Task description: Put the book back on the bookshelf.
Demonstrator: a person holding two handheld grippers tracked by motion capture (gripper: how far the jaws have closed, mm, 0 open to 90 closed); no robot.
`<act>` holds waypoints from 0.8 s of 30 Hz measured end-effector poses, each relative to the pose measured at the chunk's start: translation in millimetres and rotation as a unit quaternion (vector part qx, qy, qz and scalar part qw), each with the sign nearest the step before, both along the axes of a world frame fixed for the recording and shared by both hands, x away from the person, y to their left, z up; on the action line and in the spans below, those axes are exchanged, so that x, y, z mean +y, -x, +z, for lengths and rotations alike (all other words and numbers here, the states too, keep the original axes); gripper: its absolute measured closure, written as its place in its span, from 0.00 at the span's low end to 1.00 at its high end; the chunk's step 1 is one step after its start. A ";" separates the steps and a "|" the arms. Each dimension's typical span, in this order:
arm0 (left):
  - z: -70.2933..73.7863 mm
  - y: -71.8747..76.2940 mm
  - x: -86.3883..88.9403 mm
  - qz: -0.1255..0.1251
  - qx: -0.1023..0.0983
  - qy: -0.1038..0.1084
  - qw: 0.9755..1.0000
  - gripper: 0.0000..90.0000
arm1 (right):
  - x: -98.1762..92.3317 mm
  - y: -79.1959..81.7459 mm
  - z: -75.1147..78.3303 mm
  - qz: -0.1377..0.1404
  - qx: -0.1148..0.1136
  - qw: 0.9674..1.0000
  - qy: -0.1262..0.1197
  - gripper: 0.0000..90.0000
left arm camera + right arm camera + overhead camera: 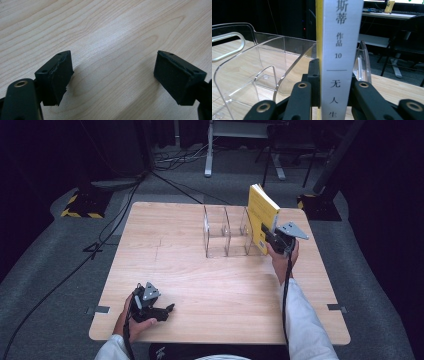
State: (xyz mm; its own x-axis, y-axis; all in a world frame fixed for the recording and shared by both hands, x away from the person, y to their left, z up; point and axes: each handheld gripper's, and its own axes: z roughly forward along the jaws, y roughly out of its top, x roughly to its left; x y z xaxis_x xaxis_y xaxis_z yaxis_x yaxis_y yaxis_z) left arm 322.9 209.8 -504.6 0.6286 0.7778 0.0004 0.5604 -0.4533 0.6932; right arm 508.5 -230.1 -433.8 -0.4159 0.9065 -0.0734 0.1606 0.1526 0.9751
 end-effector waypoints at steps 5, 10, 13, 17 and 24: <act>-0.2 0.8 0.0 -0.002 0.002 0.002 1.000 0.18 | 2.6 -3.8 -8.0 -0.001 0.007 1.000 0.000 0.85; -0.2 0.7 0.0 -0.002 0.002 0.002 1.000 0.18 | 0.4 -2.8 -9.3 0.006 0.012 1.000 0.000 0.85; -0.2 0.7 0.0 -0.002 0.002 0.002 1.000 0.18 | -1.1 -0.2 -9.9 0.008 0.018 1.000 0.009 0.84; -0.2 0.7 0.0 -0.002 0.003 0.002 1.000 0.18 | -5.9 2.9 -10.4 0.012 0.030 0.999 0.017 0.84; -0.2 0.6 0.0 -0.002 0.003 0.003 1.000 0.18 | -11.7 12.7 -10.1 0.017 0.030 0.999 0.029 0.82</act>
State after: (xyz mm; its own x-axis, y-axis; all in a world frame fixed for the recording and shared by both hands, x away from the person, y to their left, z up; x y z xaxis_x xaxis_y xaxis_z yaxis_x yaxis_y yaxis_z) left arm 322.4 209.9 -504.8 0.6322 0.7747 -0.0077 0.5626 -0.4522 0.6921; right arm 495.7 -241.8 -443.9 -0.4507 0.8871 -0.0999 0.2119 0.2151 0.9533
